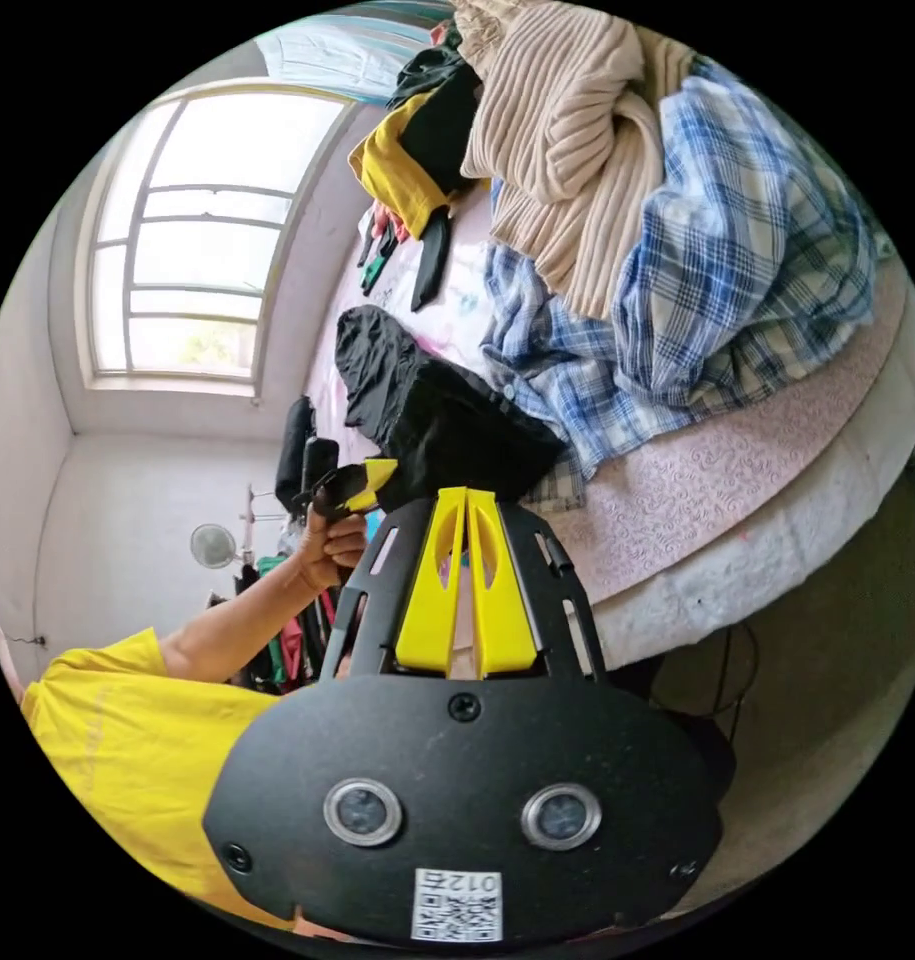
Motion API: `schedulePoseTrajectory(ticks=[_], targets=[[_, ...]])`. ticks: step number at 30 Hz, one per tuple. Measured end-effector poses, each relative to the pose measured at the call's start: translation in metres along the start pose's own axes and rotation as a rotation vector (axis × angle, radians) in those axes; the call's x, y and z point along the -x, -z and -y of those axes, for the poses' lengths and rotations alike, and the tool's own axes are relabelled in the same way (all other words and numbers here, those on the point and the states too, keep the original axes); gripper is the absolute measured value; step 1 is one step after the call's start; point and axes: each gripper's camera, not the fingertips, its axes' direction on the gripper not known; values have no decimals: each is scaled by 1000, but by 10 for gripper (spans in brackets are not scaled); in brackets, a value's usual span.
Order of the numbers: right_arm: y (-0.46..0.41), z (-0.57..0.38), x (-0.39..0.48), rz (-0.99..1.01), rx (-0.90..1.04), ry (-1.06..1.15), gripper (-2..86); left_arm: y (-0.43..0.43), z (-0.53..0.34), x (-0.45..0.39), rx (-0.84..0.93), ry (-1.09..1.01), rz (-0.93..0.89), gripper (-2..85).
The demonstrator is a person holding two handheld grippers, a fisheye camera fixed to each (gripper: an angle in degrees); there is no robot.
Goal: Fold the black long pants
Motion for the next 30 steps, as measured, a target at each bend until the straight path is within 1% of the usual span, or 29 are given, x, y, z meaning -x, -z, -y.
schedulePoseTrajectory(ticks=[2, 4, 5, 8, 10, 12, 15, 17, 18, 20, 22, 23, 25, 27, 30], targets=[[-17, 7, 5, 39, 4, 6, 12, 8, 4, 9, -10, 11, -54, 171], [-40, 12, 22, -9, 37, 65, 14, 18, 7, 17, -5, 8, -75, 222], [-45, 12, 29, -29, 46, 89, 16, 21, 7, 19, -14, 9, -81, 227], [-81, 12, 68, -118, 111, 246, 28, 37, 7, 33, -93, 41, -180, 243], [-120, 9, 97, -202, 174, 366, 41, 47, 8, 43, -146, 64, -241, 246], [-152, 6, 116, -241, 229, 445, 52, 51, 11, 47, -156, 78, -250, 245], [-200, 0, 141, -401, 254, 567, 59, 55, 17, 53, -150, 98, -247, 244], [-225, -2, 147, -479, 275, 595, 49, 57, 21, 57, -153, 118, -250, 241], [-241, -1, 146, -529, 315, 585, 42, 58, 23, 61, -149, 140, -245, 239], [-253, -1, 145, -526, 314, 567, 34, 59, 24, 68, -155, 166, -247, 233], [-244, -7, 149, -487, 175, 550, 27, 62, 23, 74, -198, 188, -283, 228], [-241, -10, 151, -478, 136, 555, 26, 62, 22, 75, -209, 193, -292, 228], [-237, -26, 160, -441, 19, 629, 23, 62, 22, 80, -219, 199, -313, 229], [-247, -33, 165, -392, 28, 686, 20, 58, 22, 79, -202, 184, -313, 233], [-279, -30, 162, -339, 102, 697, 19, 51, 21, 73, -174, 137, -333, 239]])
